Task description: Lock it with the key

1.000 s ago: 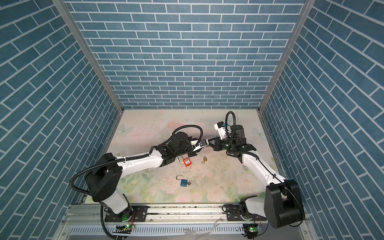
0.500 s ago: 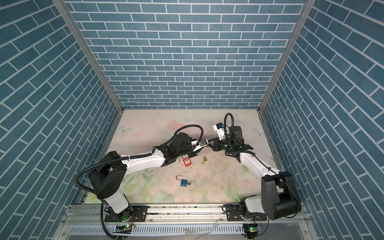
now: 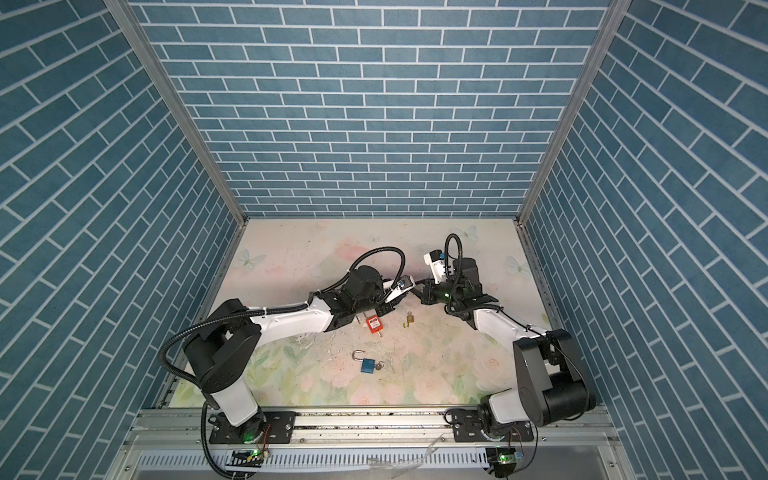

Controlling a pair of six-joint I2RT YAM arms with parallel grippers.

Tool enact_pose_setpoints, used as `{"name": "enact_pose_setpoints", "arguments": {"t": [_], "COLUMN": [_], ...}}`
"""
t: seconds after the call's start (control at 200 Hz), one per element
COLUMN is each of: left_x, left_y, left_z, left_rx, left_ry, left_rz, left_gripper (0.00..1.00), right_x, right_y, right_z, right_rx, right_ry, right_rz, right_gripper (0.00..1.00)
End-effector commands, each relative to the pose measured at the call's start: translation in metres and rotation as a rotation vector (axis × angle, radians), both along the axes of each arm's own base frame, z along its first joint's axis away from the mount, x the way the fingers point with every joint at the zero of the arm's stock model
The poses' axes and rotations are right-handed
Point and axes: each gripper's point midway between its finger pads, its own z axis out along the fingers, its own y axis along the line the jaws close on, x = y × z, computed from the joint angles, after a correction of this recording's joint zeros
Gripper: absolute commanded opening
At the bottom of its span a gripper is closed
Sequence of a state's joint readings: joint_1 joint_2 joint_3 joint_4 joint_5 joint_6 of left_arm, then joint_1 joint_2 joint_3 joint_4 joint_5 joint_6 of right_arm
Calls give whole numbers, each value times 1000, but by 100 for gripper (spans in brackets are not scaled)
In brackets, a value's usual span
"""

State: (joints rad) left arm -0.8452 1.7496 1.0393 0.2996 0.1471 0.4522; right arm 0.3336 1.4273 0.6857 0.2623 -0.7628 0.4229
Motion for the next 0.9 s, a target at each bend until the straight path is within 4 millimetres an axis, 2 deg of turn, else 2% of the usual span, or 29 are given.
{"name": "enact_pose_setpoints", "arguments": {"t": [0.0,0.13,0.235,0.35,0.46,0.535,0.645,0.76,0.895], "left_x": [-15,-10,-6,0,-1,-3,-3,-3,-2], "left_y": [-40,-36,-33,-26,-16,-11,-2,2,10], "left_z": [227,225,212,187,158,140,121,105,101], "left_rx": [-593,-601,-578,-547,-537,-532,-553,-569,-640], "left_ry": [-418,-401,-367,-290,-200,-135,-32,78,177], "left_rz": [-150,-116,-85,-33,20,45,115,175,239], "left_gripper": [0,1,1,1,2,2,2,2,2], "right_x": [-65,-62,-55,-43,-23,-9,1,-1,-15], "right_y": [11,11,11,8,-2,-11,-16,-19,-27], "right_z": [-67,-60,-46,-18,20,49,93,135,173], "right_rx": [-81,-82,-95,-118,-128,-117,-96,-83,-38], "right_ry": [301,283,245,169,63,-10,-137,-284,-459], "right_rz": [115,110,103,87,40,-4,-14,-20,-55], "right_gripper": [0,0,0,0,0,7,27,43,53]}}
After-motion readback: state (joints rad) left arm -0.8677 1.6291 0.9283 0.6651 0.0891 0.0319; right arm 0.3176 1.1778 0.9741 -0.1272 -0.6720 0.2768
